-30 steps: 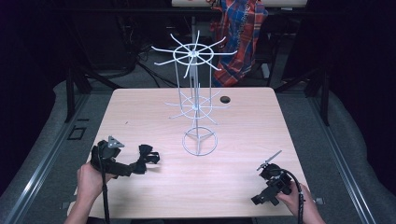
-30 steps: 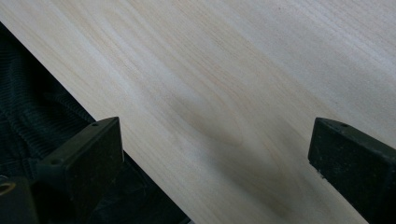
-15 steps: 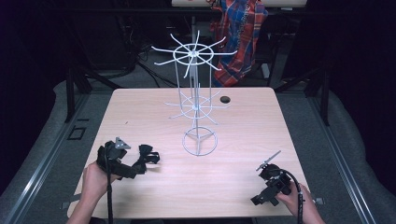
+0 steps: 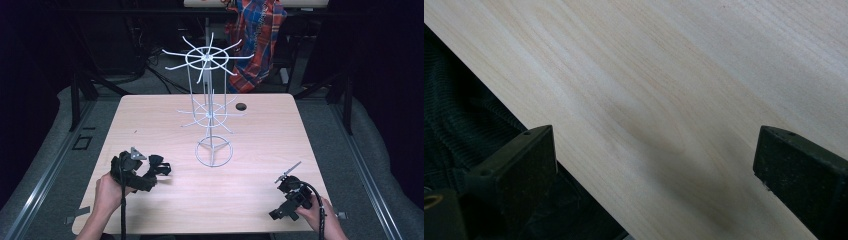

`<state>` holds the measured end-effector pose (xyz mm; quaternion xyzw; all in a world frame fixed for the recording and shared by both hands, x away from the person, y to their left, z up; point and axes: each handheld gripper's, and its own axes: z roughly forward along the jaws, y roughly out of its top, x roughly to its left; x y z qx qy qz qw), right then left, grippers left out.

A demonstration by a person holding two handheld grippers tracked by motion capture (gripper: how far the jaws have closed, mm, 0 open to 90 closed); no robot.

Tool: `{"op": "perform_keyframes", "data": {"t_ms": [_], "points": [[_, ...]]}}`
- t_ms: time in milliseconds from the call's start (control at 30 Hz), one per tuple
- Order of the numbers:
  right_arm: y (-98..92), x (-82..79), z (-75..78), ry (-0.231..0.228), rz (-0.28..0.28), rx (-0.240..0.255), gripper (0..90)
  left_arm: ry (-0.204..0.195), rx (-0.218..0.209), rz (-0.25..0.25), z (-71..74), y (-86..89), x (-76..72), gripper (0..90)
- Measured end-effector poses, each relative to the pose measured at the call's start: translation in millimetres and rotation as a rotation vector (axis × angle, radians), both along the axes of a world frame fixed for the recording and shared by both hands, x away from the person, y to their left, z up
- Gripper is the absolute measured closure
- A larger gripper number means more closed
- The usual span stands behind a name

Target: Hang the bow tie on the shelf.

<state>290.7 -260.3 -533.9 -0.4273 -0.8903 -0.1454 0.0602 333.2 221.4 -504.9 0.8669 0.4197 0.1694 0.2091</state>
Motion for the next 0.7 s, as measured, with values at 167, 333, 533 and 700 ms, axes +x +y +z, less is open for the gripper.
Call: {"op": "perform_keyframes", "data": {"t_ms": [167,333,533,700], "points": [[0.8,-0.7,0.7,0.007,-0.001,0.002,3.4,0.014,0.003,-0.015,-3.6,-6.9,4.2,0.1],[1.9,-0.7,-0.1,0.001,-0.007,0.001,3.4,0.006,0.020,-0.029,-5.9,-14.7,5.1,1.0],[1.2,0.2,-1.6,0.019,-0.002,-0.002,3.4,-0.006,0.035,-0.059,-9.1,-23.1,8.5,14.5],[2.1,-1.2,-2.8,0.016,-0.016,0.019,3.4,-0.011,0.080,-0.080,-14.1,-37.4,12.0,20.4]]}}
